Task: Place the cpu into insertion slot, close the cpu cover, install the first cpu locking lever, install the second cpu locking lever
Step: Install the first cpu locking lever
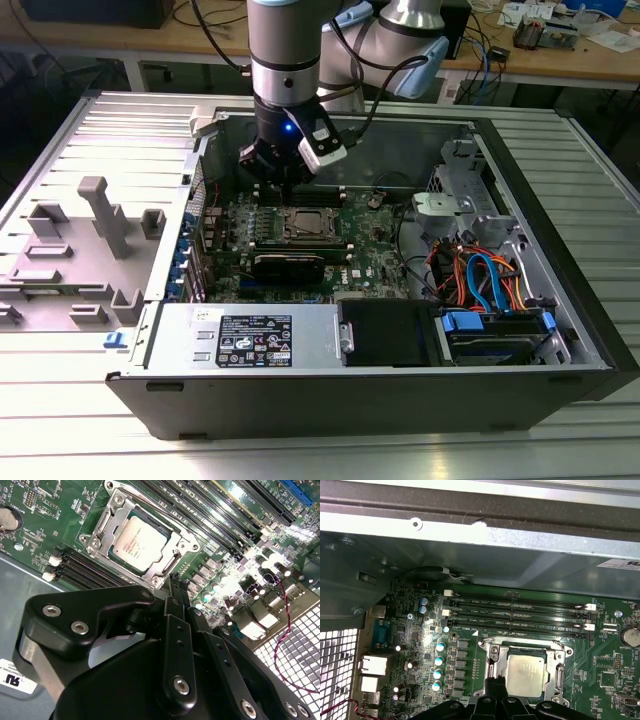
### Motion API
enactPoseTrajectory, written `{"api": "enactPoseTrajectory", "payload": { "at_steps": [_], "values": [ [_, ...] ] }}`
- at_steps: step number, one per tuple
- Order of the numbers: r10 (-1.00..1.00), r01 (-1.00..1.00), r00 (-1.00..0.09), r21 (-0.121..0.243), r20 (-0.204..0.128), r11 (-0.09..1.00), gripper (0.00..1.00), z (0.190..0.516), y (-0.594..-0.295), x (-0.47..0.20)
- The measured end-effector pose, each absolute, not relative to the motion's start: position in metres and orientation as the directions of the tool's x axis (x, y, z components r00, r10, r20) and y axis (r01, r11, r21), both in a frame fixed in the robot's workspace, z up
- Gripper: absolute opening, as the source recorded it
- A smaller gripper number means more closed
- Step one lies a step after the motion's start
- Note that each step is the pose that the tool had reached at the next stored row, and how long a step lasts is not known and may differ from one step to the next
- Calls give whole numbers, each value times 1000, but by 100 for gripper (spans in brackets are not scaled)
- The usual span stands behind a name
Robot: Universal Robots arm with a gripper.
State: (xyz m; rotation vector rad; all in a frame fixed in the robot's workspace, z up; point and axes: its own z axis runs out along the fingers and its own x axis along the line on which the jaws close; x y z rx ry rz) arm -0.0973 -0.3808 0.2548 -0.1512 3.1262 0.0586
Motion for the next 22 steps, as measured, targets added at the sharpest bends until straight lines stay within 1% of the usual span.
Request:
{"api": "enactPoseTrajectory", "payload": {
  "at_steps": [7,13,22],
  "values": [
    [-96,-97,-995,37,-13,995,11,255,-381,-97],
    [-96,-97,-995,39,-13,995,11,256,-381,-120],
    [-66,-67,-998,39,-13,997,11,262,-376,-125]
  ]
}}
